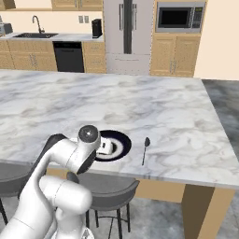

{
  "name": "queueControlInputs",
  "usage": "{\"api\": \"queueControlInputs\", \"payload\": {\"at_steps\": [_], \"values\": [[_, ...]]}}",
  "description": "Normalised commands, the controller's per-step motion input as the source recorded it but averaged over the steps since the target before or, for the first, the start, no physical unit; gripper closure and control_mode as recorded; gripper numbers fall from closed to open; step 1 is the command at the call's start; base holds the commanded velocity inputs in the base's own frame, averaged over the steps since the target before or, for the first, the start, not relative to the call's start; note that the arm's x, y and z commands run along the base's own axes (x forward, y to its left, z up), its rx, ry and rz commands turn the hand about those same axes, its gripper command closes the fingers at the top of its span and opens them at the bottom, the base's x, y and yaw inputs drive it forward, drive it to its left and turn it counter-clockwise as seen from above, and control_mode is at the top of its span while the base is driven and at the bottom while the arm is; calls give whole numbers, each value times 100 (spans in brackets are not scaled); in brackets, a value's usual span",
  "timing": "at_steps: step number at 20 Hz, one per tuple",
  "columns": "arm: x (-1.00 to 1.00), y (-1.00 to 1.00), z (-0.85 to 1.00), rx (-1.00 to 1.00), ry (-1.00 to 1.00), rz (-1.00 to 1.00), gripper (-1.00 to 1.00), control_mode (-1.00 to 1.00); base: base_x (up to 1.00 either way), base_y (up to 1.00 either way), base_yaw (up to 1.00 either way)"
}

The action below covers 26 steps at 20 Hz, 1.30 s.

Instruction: Take the fork and place it on the left side of the plate. Then take the spoon and place it on the right side of the plate. Make sure they're directly next to the plate.

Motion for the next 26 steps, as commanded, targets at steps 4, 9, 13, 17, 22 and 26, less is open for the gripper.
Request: {"api": "queueControlInputs", "payload": {"at_steps": [4,9,13,17,22,26], "values": [[0,8,28,-3,-43,8,-100,-100,0,0,0],[0,5,18,-2,-13,3,-100,100,0,4,5],[0,0,0,0,0,0,-100,100,-3,28,8],[0,0,0,0,0,0,-100,100,-23,82,0],[0,0,0,0,0,0,-100,100,-22,100,0],[0,0,0,0,0,0,-100,100,-41,100,0]]}}
